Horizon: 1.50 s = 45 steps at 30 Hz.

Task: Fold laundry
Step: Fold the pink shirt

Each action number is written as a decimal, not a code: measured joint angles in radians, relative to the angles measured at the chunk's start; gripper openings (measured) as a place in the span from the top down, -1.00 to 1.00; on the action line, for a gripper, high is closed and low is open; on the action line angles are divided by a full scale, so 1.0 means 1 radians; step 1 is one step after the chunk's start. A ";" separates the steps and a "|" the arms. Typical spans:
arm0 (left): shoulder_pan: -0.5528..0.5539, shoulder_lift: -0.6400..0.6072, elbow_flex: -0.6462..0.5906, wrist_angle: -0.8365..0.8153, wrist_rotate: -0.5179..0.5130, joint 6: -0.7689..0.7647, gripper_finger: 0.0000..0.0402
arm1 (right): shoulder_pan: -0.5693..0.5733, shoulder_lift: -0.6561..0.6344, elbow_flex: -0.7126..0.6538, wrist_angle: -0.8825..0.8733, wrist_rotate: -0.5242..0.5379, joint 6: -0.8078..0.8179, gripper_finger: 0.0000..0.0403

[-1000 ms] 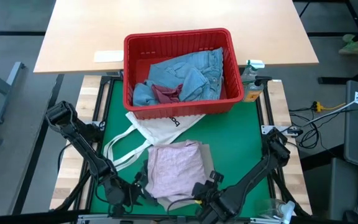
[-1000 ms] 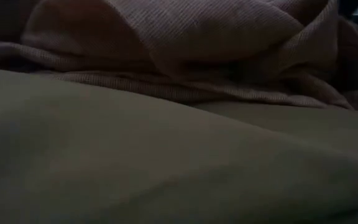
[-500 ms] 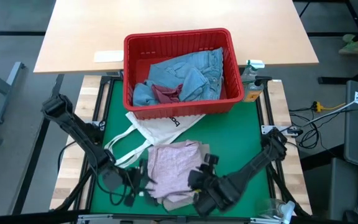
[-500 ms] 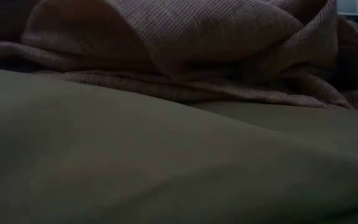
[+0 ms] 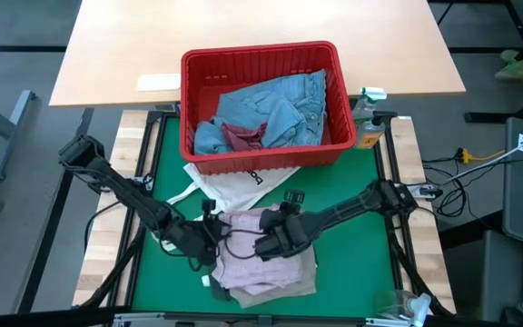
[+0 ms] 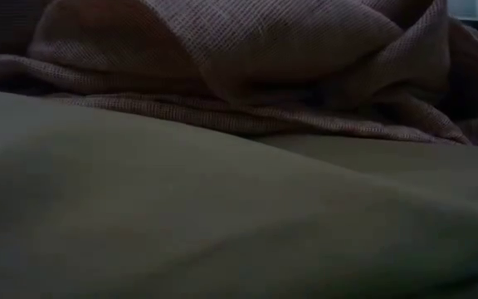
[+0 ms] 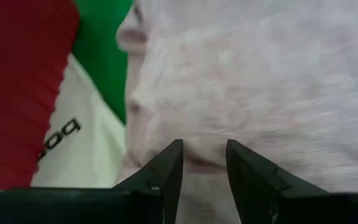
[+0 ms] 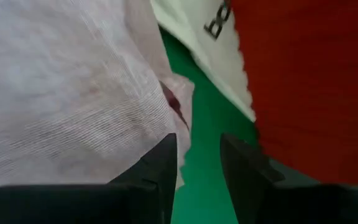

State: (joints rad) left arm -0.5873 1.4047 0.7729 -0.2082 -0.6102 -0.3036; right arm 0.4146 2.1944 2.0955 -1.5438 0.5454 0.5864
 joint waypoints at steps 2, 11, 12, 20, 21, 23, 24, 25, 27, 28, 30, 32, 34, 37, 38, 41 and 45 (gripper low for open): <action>0.021 0.005 -0.031 0.002 0.007 -0.008 0.42 | -0.012 0.000 -0.069 0.054 -0.021 0.010 0.39; 0.066 0.096 -0.134 0.094 0.056 -0.087 0.42 | -0.023 0.000 -0.353 0.298 -0.050 0.014 0.39; 0.066 0.104 -0.138 0.110 0.055 -0.085 0.42 | -0.023 0.000 -0.372 0.319 -0.057 0.014 0.39; 0.063 0.126 -0.140 0.142 0.056 -0.078 0.42 | -0.023 -0.001 -0.380 0.337 -0.085 0.012 0.39; 0.063 0.122 -0.138 0.139 0.059 -0.067 0.42 | -0.023 0.000 -0.363 0.316 -0.088 0.012 0.39; 0.062 0.113 -0.126 0.130 0.067 -0.037 0.42 | -0.023 0.002 -0.319 0.254 -0.096 0.011 0.39; 0.061 0.106 -0.118 0.123 0.071 -0.022 0.42 | -0.022 0.003 -0.293 0.220 -0.099 0.011 0.39; 0.061 0.100 -0.107 0.111 0.074 -0.006 0.42 | -0.021 0.003 -0.265 0.189 -0.101 0.011 0.39; 0.061 0.080 -0.077 0.083 0.080 0.014 0.42 | -0.014 0.003 -0.203 0.136 -0.096 0.012 0.39; 0.061 0.068 -0.058 0.063 0.082 0.023 0.42 | -0.013 0.003 -0.169 0.113 -0.093 0.012 0.39; 0.061 0.043 -0.017 0.021 0.091 0.026 0.42 | 0.000 0.003 -0.100 0.070 -0.086 0.013 0.39; 0.059 0.024 0.022 -0.011 0.114 0.026 0.42 | 0.019 0.003 -0.030 0.035 -0.082 0.014 0.39; 0.052 0.010 0.054 -0.021 0.147 0.025 0.42 | 0.045 0.003 0.036 0.007 -0.080 0.026 0.39; 0.032 0.006 0.093 -0.016 0.195 0.024 0.42 | 0.095 0.003 0.112 0.007 -0.077 0.066 0.39; 0.022 0.006 0.101 -0.016 0.205 0.024 0.42 | 0.113 0.003 0.126 0.014 -0.077 0.068 0.39; -0.009 0.006 0.110 -0.015 0.215 0.018 0.42 | 0.163 0.003 0.136 0.052 -0.072 0.069 0.39; -0.036 0.006 0.110 -0.065 0.167 0.015 0.42 | 0.208 0.004 0.129 0.058 -0.031 0.070 0.39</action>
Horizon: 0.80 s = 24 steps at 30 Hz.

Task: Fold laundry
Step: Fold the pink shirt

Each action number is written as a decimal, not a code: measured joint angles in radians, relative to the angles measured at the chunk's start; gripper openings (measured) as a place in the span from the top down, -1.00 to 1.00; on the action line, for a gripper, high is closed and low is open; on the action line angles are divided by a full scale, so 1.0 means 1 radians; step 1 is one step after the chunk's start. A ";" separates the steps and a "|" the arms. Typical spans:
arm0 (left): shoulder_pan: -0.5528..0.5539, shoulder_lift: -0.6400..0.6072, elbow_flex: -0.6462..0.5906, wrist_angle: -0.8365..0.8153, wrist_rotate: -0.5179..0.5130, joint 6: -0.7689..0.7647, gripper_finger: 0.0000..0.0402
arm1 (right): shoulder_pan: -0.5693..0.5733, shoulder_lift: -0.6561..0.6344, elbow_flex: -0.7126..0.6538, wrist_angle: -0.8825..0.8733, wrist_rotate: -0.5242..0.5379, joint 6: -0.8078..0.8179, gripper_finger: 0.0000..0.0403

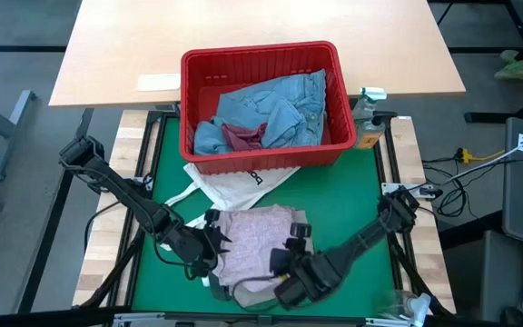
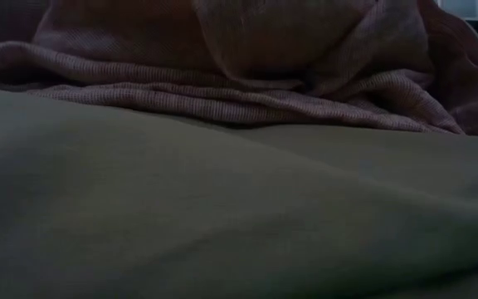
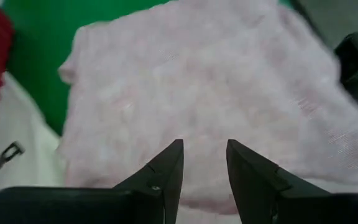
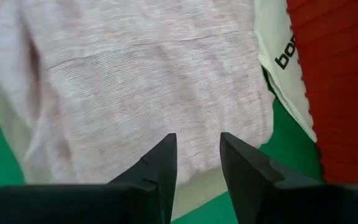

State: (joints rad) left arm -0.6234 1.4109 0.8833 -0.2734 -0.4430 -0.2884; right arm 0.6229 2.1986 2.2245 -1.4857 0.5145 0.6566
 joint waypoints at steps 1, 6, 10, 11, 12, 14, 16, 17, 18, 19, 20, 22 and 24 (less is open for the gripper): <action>-0.002 0.000 0.000 -0.022 -0.010 -0.007 0.42 | 0.004 0.000 -0.006 0.001 0.008 0.001 0.39; 0.004 0.000 0.000 -0.165 -0.018 -0.117 0.42 | -0.016 0.003 -0.079 0.054 0.018 0.032 0.39; -0.011 0.010 -0.006 -0.150 0.028 -0.203 0.42 | -0.038 0.003 -0.162 0.158 -0.038 0.044 0.39; -0.020 0.010 -0.010 -0.138 0.041 -0.220 0.42 | -0.039 0.003 -0.186 0.185 -0.061 0.042 0.39; -0.029 0.010 -0.014 -0.117 0.049 -0.237 0.42 | -0.042 0.003 -0.210 0.210 -0.082 0.039 0.39; -0.048 0.010 -0.030 -0.053 0.050 -0.260 0.42 | -0.041 0.003 -0.253 0.245 -0.116 0.037 0.39; -0.070 0.010 -0.056 0.023 0.036 -0.267 0.42 | -0.041 0.003 -0.299 0.277 -0.135 0.037 0.39; -0.080 0.013 -0.071 0.074 0.025 -0.269 0.42 | -0.041 0.003 -0.321 0.294 -0.142 0.041 0.39; -0.088 0.020 -0.086 0.127 0.013 -0.271 0.42 | -0.041 0.003 -0.343 0.308 -0.145 0.045 0.39; -0.093 0.030 -0.099 0.182 0.004 -0.276 0.42 | -0.041 0.003 -0.362 0.322 -0.150 0.047 0.39; -0.099 0.041 -0.115 0.225 -0.006 -0.278 0.42 | -0.041 0.003 -0.378 0.338 -0.151 0.047 0.39; -0.108 0.073 -0.135 0.284 -0.012 -0.279 0.42 | -0.041 0.002 -0.410 0.377 -0.151 0.047 0.39; -0.115 0.109 -0.137 0.303 -0.011 -0.285 0.42 | -0.041 0.001 -0.424 0.395 -0.152 0.048 0.39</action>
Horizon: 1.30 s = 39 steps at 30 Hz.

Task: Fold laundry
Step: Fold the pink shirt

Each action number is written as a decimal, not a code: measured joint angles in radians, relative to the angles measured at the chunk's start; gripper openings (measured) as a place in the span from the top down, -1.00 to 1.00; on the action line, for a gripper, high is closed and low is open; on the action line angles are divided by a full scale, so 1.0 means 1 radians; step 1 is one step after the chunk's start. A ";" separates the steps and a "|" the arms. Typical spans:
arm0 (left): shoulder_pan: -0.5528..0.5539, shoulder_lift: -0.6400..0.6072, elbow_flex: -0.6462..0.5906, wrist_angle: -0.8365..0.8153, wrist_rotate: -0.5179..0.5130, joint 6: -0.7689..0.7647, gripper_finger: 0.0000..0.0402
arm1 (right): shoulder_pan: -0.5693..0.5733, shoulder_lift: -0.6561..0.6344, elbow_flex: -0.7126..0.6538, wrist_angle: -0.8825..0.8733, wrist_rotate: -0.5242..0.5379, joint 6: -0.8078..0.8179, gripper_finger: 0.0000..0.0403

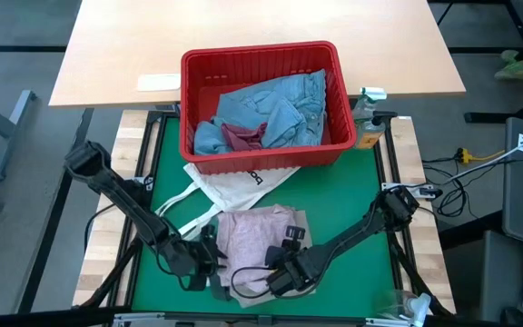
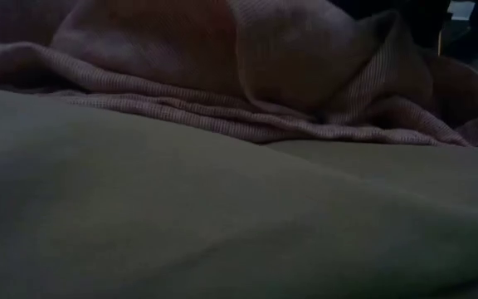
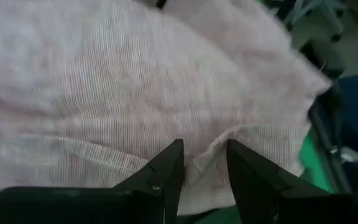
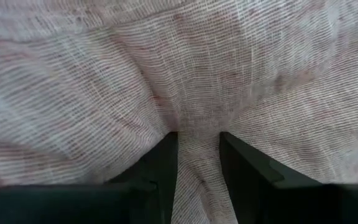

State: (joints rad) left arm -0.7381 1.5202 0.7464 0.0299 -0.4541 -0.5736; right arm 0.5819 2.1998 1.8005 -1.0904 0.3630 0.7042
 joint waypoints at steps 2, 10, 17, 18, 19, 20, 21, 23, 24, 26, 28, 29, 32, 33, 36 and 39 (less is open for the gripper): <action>-0.009 0.036 -0.001 0.000 0.002 -0.009 0.42 | 0.000 0.000 -0.001 0.000 0.000 0.000 0.39; -0.036 0.059 0.002 -0.007 0.018 -0.018 0.42 | 0.020 -0.003 0.130 -0.111 0.000 0.001 0.39; -0.045 0.002 0.048 -0.003 0.030 0.059 0.42 | 0.074 -0.005 0.282 -0.138 0.017 -0.001 0.39; -0.045 -0.003 0.057 -0.002 0.032 0.066 0.42 | 0.083 -0.006 0.295 -0.131 0.011 -0.001 0.39; -0.045 -0.005 0.067 0.002 0.034 0.071 0.42 | 0.093 -0.007 0.301 -0.122 0.006 -0.001 0.39; -0.044 -0.005 0.075 0.007 0.037 0.071 0.42 | 0.104 -0.008 0.302 -0.112 0.002 -0.001 0.39; -0.045 -0.005 0.078 0.020 0.039 0.072 0.42 | 0.114 -0.008 0.302 -0.105 0.002 -0.001 0.39; -0.044 -0.005 0.078 0.043 0.055 0.069 0.42 | 0.133 -0.008 0.300 -0.102 0.001 -0.002 0.39; -0.044 -0.005 0.079 0.049 0.063 0.064 0.42 | 0.141 -0.008 0.298 -0.102 0.001 -0.002 0.39; -0.047 -0.005 0.079 0.044 0.079 0.063 0.42 | 0.152 -0.008 0.292 -0.099 -0.001 -0.002 0.39; -0.053 -0.005 0.079 0.027 0.087 0.063 0.42 | 0.159 -0.008 0.286 -0.102 0.002 -0.002 0.39; -0.055 -0.005 0.079 0.019 0.087 0.062 0.42 | 0.158 -0.008 0.283 -0.101 0.011 -0.002 0.39; -0.058 -0.005 0.079 0.012 0.085 0.062 0.42 | 0.158 -0.007 0.264 -0.089 0.056 0.002 0.39; -0.058 -0.005 0.079 0.013 0.081 0.062 0.42 | 0.158 -0.007 0.255 -0.086 0.070 0.010 0.39; -0.057 -0.002 0.079 0.029 0.072 0.060 0.42 | 0.148 -0.007 0.223 -0.084 0.091 0.033 0.39; -0.058 0.017 0.079 0.037 0.060 0.061 0.42 | 0.142 -0.007 0.180 -0.055 0.060 0.034 0.39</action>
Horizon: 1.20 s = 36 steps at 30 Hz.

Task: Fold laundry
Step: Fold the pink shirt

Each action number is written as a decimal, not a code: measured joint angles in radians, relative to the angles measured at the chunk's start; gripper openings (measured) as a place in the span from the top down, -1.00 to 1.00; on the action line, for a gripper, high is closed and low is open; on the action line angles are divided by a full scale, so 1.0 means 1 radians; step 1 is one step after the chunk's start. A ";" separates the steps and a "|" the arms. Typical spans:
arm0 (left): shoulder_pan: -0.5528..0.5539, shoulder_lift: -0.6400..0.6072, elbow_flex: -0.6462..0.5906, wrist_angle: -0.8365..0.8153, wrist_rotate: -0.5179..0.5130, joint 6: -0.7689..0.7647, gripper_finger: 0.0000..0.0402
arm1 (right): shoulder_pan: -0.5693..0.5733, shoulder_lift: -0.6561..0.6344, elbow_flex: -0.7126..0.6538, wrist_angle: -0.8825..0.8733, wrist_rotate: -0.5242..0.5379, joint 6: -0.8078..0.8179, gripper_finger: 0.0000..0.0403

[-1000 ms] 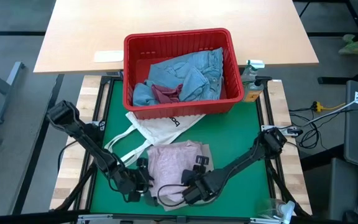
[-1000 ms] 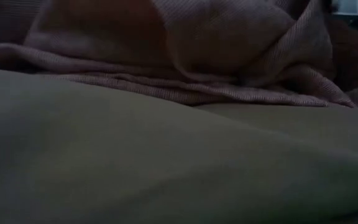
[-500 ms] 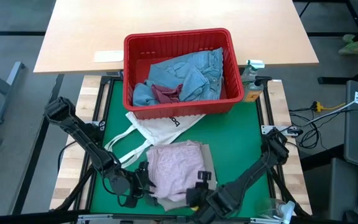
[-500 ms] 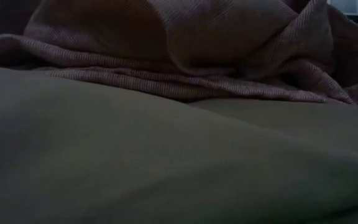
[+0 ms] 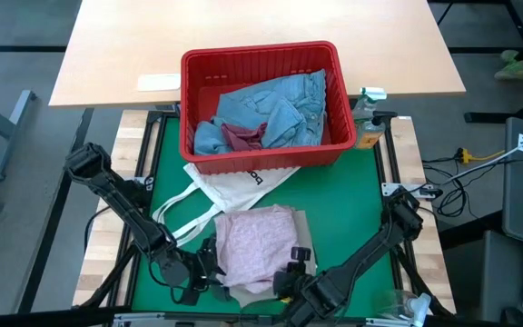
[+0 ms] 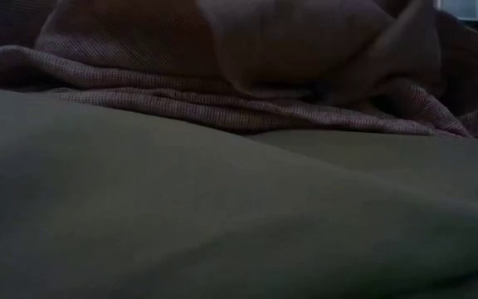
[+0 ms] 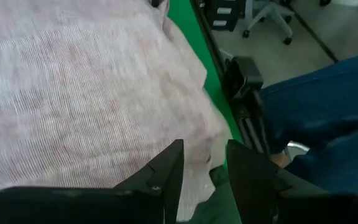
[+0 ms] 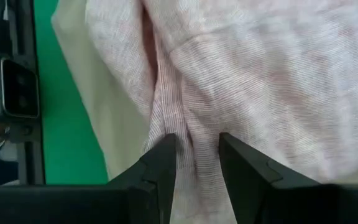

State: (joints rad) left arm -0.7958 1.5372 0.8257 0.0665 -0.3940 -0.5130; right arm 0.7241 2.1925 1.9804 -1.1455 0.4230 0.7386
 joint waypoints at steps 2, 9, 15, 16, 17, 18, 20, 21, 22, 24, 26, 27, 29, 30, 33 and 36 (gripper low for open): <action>0.000 0.026 0.000 0.003 -0.005 0.000 0.42 | 0.000 0.000 -0.036 0.030 -0.021 0.000 0.39; 0.000 0.150 0.000 -0.003 -0.006 0.000 0.42 | 0.002 0.000 -0.166 0.182 -0.081 -0.002 0.39; -0.004 0.231 0.000 -0.003 -0.006 0.000 0.42 | 0.002 -0.002 -0.249 0.238 -0.114 -0.003 0.39; -0.005 0.239 0.000 -0.003 -0.003 0.000 0.42 | 0.002 -0.002 -0.253 0.238 -0.121 -0.002 0.39; -0.006 0.244 0.000 -0.003 0.005 0.001 0.42 | 0.002 -0.002 -0.253 0.238 -0.128 -0.002 0.39; -0.006 0.247 0.000 -0.006 0.013 0.000 0.42 | 0.002 -0.002 -0.253 0.238 -0.132 -0.002 0.39; -0.005 0.249 0.000 -0.012 0.018 -0.001 0.42 | 0.002 -0.002 -0.253 0.237 -0.136 -0.002 0.39; -0.006 0.249 0.000 -0.014 0.018 -0.001 0.42 | 0.002 -0.002 -0.250 0.235 -0.137 -0.002 0.39; -0.006 0.249 0.000 -0.012 0.018 0.000 0.42 | 0.002 -0.002 -0.247 0.232 -0.137 -0.002 0.39; -0.006 0.249 0.000 -0.002 0.016 0.000 0.42 | 0.002 -0.002 -0.238 0.228 -0.144 -0.002 0.39; -0.006 0.250 0.000 0.006 0.019 0.000 0.42 | 0.002 -0.002 -0.228 0.225 -0.147 -0.002 0.39; -0.006 0.249 0.000 0.006 0.021 0.000 0.42 | 0.002 -0.002 -0.222 0.222 -0.148 -0.002 0.39; -0.006 0.239 0.000 0.005 0.037 0.000 0.42 | 0.002 0.000 -0.205 0.217 -0.150 -0.003 0.39; -0.005 0.229 0.000 0.003 0.047 0.000 0.42 | 0.002 0.000 -0.197 0.214 -0.150 -0.008 0.39; -0.006 0.197 0.000 -0.008 0.060 0.000 0.42 | 0.003 0.000 -0.175 0.209 -0.144 -0.017 0.39; -0.010 0.162 0.000 -0.017 0.077 0.012 0.42 | 0.003 0.001 -0.150 0.171 -0.140 -0.020 0.39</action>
State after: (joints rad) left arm -0.8060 1.6991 0.8253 0.0490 -0.3169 -0.5006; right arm 0.7269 2.1933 1.8300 -0.9745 0.2833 0.7187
